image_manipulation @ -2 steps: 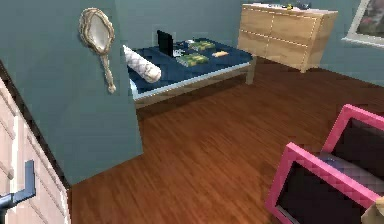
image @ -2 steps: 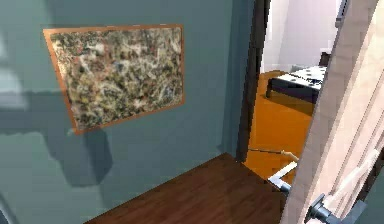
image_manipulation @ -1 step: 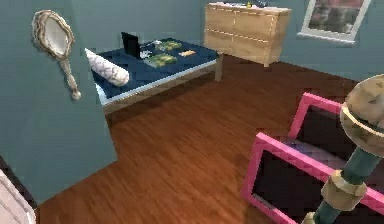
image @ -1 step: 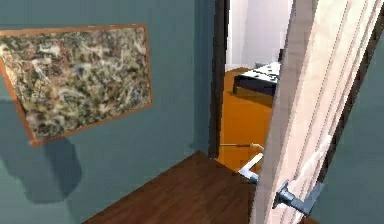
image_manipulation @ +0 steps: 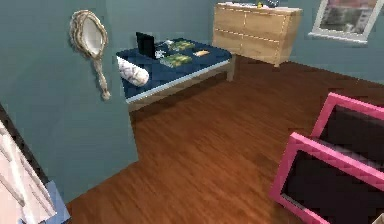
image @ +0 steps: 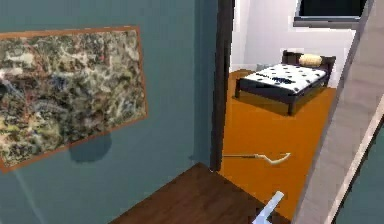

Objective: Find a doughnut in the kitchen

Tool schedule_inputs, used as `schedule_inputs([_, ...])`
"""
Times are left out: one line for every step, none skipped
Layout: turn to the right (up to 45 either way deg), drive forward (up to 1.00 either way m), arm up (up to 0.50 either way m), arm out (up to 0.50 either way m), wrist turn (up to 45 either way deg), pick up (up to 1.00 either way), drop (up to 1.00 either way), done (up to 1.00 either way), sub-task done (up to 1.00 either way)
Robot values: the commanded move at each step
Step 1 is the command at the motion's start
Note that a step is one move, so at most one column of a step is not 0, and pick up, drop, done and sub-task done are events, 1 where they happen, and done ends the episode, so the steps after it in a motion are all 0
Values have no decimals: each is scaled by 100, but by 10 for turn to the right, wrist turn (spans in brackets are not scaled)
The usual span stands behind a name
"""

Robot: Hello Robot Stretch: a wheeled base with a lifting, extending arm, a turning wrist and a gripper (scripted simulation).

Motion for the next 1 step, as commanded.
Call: schedule_inputs([-210, 0, 0, 0, 0, 0, 0, 0, 0])
